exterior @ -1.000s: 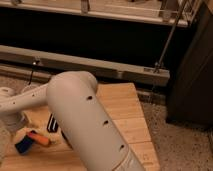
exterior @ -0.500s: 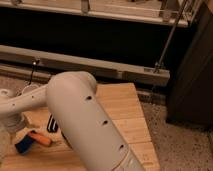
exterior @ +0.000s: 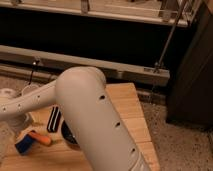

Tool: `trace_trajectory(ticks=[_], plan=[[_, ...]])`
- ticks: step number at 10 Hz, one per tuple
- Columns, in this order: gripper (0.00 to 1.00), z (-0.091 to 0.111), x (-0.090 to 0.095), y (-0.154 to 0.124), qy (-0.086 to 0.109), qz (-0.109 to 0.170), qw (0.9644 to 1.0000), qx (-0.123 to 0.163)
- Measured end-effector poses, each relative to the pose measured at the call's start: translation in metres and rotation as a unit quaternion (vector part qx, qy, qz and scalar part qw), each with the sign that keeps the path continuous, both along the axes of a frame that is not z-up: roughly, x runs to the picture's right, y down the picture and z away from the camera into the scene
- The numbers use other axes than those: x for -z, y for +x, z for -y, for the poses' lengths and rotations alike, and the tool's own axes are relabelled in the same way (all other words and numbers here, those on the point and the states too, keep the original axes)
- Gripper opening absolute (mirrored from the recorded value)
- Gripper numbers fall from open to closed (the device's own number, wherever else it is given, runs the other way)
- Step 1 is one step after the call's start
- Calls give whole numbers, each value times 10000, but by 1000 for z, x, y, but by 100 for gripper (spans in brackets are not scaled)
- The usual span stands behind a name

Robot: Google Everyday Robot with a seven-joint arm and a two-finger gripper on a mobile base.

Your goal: Place the pepper on the white sponge

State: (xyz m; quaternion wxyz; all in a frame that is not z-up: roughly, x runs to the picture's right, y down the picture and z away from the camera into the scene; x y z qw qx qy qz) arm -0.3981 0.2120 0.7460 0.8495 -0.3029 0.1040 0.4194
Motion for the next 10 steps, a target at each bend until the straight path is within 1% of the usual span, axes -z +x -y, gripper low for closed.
trace_trajectory(ticks=[2,4,5,6,9,10], plan=[[80,-1,4,9,56,60,10000,29],[80,-8,9,15,59,330,9991,248],[80,-13,7,18,52,453,9982,390],[77,-17,4,21,39,534,9973,501],[53,-20,-7,26,62,579,9964,621],[52,-20,-9,27,79,581,9962,648]])
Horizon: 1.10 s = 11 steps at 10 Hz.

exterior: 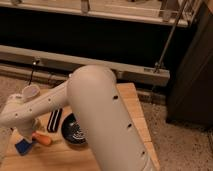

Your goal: Place the pepper on the white sponge

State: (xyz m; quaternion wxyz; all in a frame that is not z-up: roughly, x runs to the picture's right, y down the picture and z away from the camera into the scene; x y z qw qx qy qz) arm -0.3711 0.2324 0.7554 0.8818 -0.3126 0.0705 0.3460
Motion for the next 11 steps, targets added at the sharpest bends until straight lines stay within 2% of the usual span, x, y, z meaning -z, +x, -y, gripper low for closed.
trace_trajectory(ticks=[6,11], plan=[[52,-15,-1,-2,5,20,9995,316],[52,-20,-9,-1,15,-44,9991,410]])
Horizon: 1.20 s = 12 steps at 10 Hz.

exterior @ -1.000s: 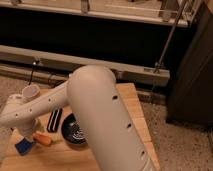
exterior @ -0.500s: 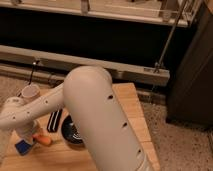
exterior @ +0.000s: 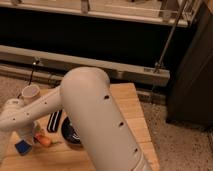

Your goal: Place the pepper on the white sponge

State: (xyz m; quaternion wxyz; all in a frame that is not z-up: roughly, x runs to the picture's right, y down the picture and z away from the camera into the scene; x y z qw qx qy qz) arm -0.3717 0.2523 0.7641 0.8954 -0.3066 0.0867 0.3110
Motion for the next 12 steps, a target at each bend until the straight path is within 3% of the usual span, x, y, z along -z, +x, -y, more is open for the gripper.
trace_trajectory(ticks=[1,3,6,8,12], plan=[[51,0,0,-1,16,2,10000,10],[36,0,-1,-1,43,-20,10000,18],[24,3,0,0,68,-52,10000,16],[6,5,1,1,94,-69,9999,21],[3,15,14,-17,239,20,9996,165]])
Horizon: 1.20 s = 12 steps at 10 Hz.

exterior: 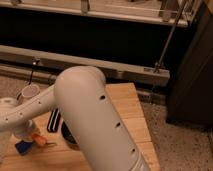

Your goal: Place the pepper on the white sponge

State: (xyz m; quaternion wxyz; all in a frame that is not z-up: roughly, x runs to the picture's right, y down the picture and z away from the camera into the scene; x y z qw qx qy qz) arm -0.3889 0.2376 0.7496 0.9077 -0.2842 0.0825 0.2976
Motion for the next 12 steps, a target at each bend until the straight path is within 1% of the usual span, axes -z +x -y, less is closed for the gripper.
trace_trajectory(ticks=[3,7,11,12], plan=[[3,-4,10,-25,56,86,9997,243],[3,-12,12,-48,36,70,9988,483],[3,-20,-3,-45,-24,-148,9979,632],[5,-22,-5,-46,-32,-191,9976,670]])
